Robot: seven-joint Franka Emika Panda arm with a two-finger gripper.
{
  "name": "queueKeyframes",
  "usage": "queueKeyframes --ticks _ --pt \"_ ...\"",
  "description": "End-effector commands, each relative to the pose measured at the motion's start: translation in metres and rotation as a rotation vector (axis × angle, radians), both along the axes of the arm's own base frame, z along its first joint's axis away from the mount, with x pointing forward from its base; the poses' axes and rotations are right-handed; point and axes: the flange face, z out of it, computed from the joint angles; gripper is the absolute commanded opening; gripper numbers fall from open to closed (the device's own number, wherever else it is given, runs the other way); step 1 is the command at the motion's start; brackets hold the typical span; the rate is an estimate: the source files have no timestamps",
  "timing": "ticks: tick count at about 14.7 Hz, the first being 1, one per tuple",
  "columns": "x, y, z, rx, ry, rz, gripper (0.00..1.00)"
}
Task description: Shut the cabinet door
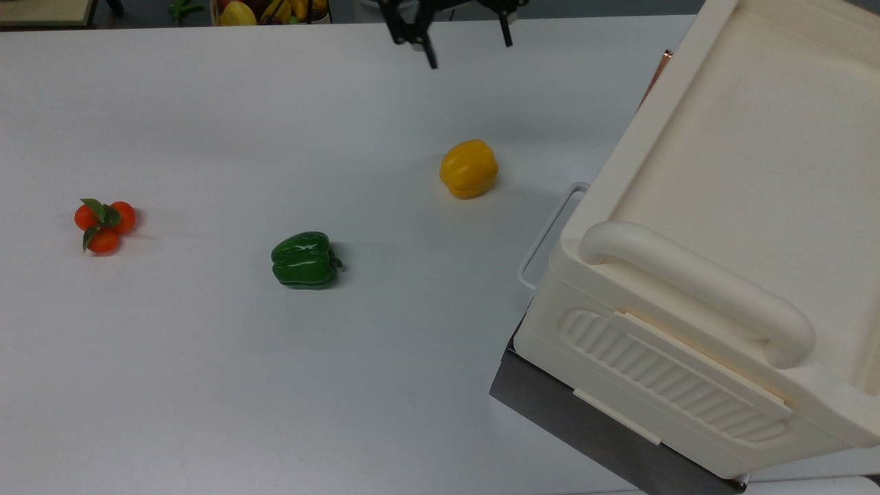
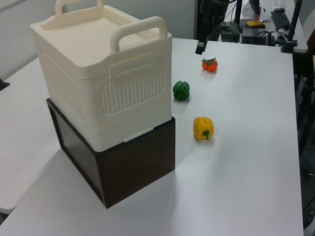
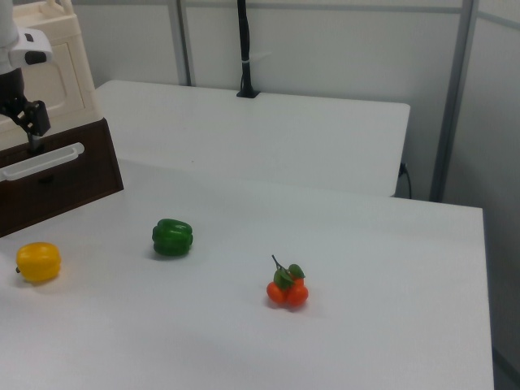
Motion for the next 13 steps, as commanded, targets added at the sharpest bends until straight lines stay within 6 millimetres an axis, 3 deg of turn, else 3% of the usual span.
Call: queueKeyframes --ticks 1,5,13 --pt "-0.028 -0.010 0.013 -0.168 0.049 -0.002 1.00" --pt "-0.028 -0.035 0.013 -0.239 0.090 -0.169 1.00" --pt "-0.020 -0.072 0.024 -0.212 0.062 -0.218 1.00"
